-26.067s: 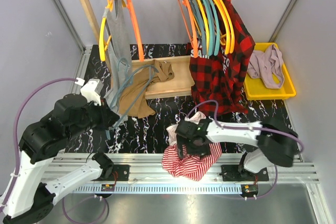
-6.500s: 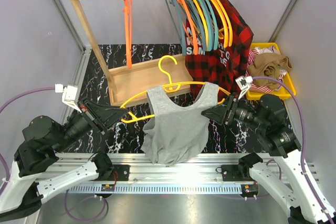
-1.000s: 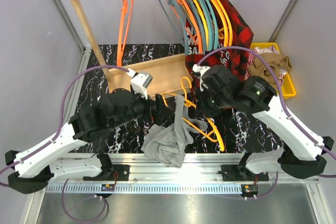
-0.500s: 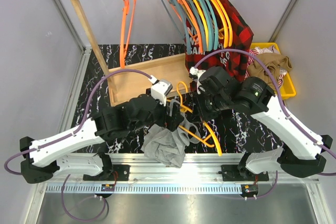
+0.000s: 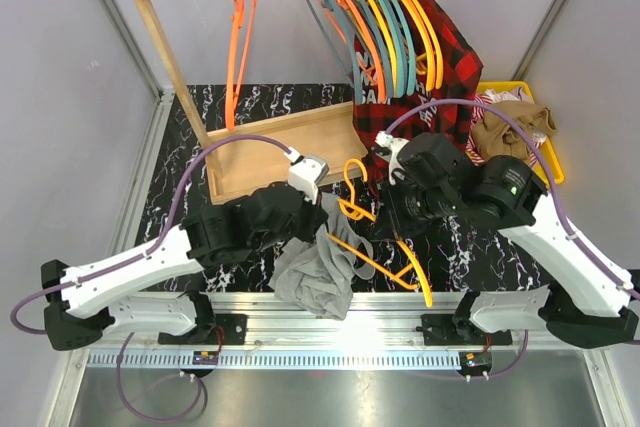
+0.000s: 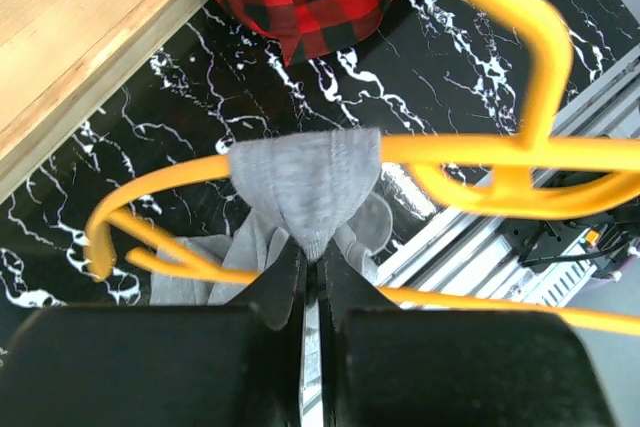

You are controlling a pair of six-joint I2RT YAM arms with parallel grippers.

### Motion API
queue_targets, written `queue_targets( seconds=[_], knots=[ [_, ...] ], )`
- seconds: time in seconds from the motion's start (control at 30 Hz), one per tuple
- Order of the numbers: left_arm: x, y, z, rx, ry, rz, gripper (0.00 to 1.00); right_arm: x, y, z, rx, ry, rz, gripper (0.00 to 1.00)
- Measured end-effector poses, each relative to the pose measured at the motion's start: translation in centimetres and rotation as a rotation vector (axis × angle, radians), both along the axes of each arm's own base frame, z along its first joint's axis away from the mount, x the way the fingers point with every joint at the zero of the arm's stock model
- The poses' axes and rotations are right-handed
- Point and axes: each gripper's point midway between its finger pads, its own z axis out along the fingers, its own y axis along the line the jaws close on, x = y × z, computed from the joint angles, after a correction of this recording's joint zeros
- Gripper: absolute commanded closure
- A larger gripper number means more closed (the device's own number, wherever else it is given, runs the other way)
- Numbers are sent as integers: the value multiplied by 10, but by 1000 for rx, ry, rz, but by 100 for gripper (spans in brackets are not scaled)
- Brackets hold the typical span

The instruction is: Remove the tank top from the hanger

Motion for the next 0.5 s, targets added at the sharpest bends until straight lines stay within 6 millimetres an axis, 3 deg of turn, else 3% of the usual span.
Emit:
queue_targets(
  seconds=[0.2, 0.3, 0.4, 0.5],
  knots=[
    [3, 23, 13, -38, -9, 44, 100, -6, -9, -5, -4, 8, -5, 100],
    [29, 59, 19, -67, -12, 170, 100, -9, -12, -1, 13, -2, -8, 100],
    [49, 103, 4, -48, 5, 308, 100, -12, -20, 10, 48, -30, -20, 100],
    [41, 116, -22, -11, 57, 298, 100, -16, -29, 29, 109, -78, -36, 100]
  ],
)
